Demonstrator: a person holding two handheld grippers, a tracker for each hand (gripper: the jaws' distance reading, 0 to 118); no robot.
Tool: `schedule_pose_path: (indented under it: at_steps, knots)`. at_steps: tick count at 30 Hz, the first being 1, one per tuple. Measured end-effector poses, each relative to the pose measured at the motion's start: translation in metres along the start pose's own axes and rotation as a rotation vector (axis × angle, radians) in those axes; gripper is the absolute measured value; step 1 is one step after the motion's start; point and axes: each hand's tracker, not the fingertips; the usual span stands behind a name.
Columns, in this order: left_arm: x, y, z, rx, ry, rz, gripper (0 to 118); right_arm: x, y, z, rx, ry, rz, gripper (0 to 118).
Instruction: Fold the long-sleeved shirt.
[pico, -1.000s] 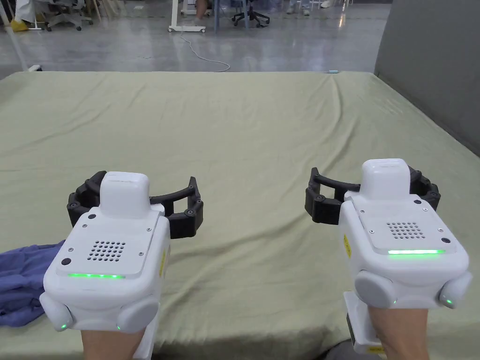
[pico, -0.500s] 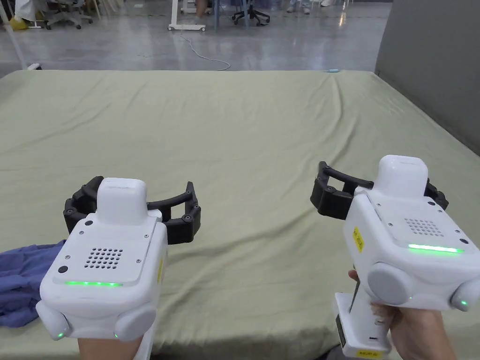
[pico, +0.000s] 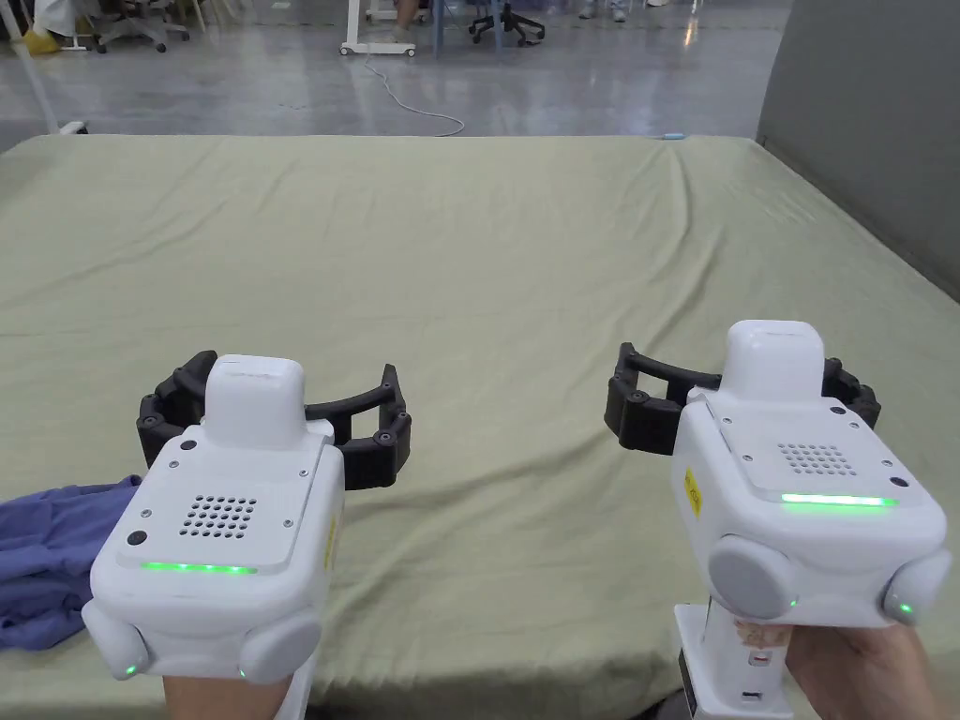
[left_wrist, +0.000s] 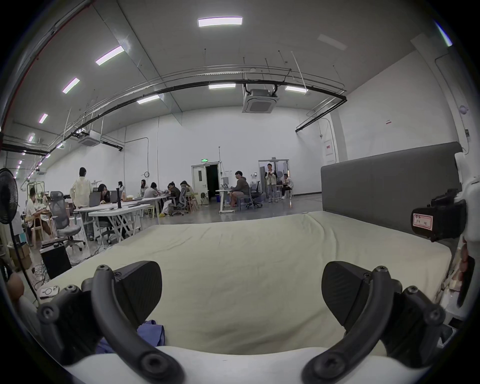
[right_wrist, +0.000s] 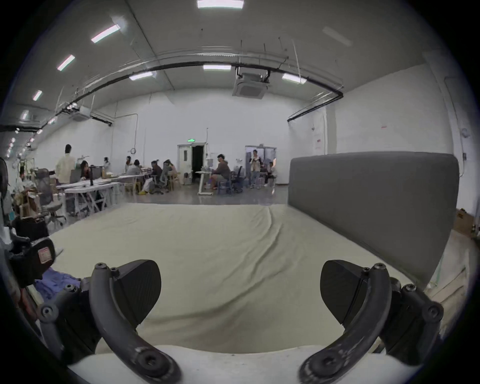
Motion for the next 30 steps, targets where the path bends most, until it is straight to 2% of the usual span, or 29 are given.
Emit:
schedule_pose_path:
  at_steps: [1,6,9,12,14,15,24,30]
  knots:
    - [0.000,-0.001,0.000,0.001,0.002,-0.004,118,-0.001,0.000,-0.002,-0.014,-0.025,-0.004,118]
    - [-0.002,-0.001,-0.001,-0.001,0.003,0.009,118,0.009,0.004,-0.005,-0.065,-0.003,-0.086,118]
    - [-0.002,-0.002,-0.001,-0.003,0.006,0.011,118,0.013,0.007,-0.005,-0.094,0.016,-0.085,118]
    - [-0.001,-0.002,-0.001,-0.008,0.001,0.008,118,0.021,-0.001,-0.008,-0.072,0.125,-0.045,118]
    - [0.000,-0.003,-0.001,-0.009,0.002,0.009,118,0.021,-0.007,-0.009,-0.069,0.073,-0.043,118]
    - [0.000,-0.004,-0.001,-0.010,0.001,0.011,118,0.020,-0.009,-0.011,-0.080,0.014,-0.031,118]
    - [-0.001,-0.004,-0.002,-0.011,0.004,0.020,118,0.019,-0.020,-0.010,-0.039,0.036,0.071,118]
    - [0.000,-0.005,-0.002,-0.013,0.001,0.015,118,0.016,-0.015,-0.008,-0.012,0.065,0.065,118]
